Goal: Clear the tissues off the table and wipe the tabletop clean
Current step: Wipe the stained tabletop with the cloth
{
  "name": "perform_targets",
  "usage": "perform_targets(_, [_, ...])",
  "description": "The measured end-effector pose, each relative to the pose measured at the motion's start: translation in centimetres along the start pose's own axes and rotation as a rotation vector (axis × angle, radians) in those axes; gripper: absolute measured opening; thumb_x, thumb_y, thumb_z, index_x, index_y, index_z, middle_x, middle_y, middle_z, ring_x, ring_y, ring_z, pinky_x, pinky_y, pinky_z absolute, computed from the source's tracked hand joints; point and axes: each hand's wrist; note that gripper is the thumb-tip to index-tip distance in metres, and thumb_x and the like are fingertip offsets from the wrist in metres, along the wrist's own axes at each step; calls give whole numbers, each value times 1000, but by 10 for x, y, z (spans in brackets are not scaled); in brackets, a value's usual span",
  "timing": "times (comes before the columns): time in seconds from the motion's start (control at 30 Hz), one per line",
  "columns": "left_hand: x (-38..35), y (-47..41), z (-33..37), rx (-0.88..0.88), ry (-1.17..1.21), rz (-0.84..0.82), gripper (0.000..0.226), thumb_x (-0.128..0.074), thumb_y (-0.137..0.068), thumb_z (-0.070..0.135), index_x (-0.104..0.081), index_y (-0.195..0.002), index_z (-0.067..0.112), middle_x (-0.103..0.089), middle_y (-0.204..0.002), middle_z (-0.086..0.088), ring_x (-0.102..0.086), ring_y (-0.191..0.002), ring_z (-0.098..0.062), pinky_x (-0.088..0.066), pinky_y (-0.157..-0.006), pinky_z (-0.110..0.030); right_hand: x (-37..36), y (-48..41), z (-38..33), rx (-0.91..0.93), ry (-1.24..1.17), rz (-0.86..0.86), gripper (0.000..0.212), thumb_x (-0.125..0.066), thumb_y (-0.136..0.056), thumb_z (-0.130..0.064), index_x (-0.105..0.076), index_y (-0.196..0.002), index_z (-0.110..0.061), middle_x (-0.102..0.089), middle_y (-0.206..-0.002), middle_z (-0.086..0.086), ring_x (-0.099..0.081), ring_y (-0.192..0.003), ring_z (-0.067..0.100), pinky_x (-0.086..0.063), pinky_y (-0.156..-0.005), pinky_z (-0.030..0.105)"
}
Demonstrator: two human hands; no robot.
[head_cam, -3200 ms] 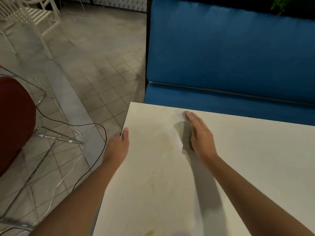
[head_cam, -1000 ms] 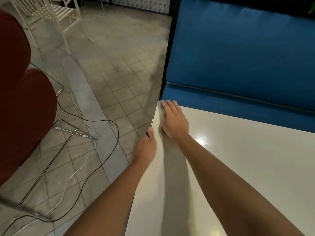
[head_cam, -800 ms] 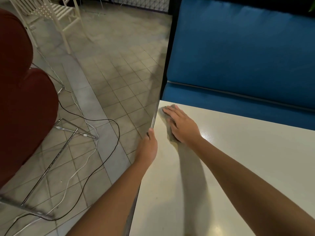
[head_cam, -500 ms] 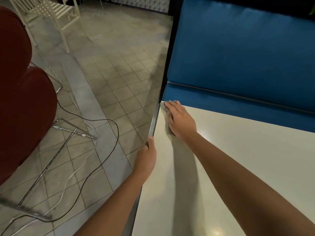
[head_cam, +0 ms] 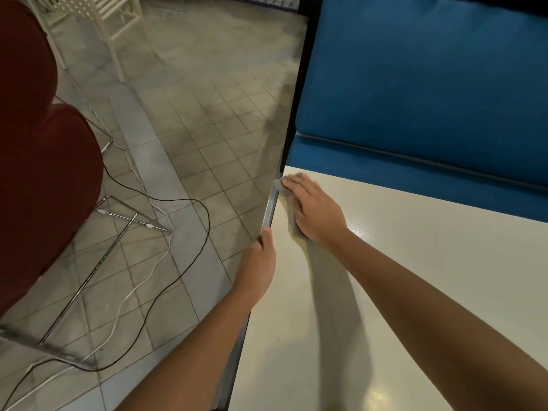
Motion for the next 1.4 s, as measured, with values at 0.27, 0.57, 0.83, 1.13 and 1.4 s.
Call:
perform_targets(0.27, [2,-1,-2,-26,-28,2,47,-18,-100,43,-43,-72,16,-46,-68,1,-46,-71,-18,-31,-67,-28,-4,-27,-9,-120,17,7,42,-25,-102,-20,-32,-143,-20,-28,-151,-3,-15,-143,16,-16,-113,28])
perform_targets(0.57, [0,-2,-4,-36,-38,14,54,-17,-100,44,-47,-72,9,-46,-65,-4,-44,-59,-13,-33,-57,-31,3,31,5,131,-32,10,42,-31,-96,-20,-46,-135,-14,-44,-142,0,-29,-138,17,-14,-113,21])
perform_targets(0.83, [2,2,-1,-36,-23,31,57,-18,-101,43,-51,-127,4,-57,-112,-16,-49,-97,-26,-31,-78,-25,-2,26,-14,-84,50,40,43,-28,-100,-19,-33,-143,-18,-31,-150,-2,-16,-142,16,-11,-114,24])
perform_targets(1.13, [9,40,-15,26,-79,-22,58,-18,-101,43,-45,-132,2,-51,-128,-19,-43,-124,-30,-33,-92,-31,11,90,-31,-104,-131,113,48,-37,-92,-1,-45,-137,-17,-44,-142,1,-39,-130,19,-34,-103,27])
perform_targets(1.4, [9,50,-29,2,-92,17,53,-19,-100,45,-56,-112,9,-52,-99,-9,-51,-111,-29,-30,-78,-25,68,142,36,-421,-84,400,62,-39,-84,10,-42,-138,-20,-39,-145,-2,-35,-132,17,-31,-101,24])
Point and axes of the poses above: each hand's wrist, its own y-axis away from the middle knuckle, its own x-axis out of the back of the hand, z = x × y
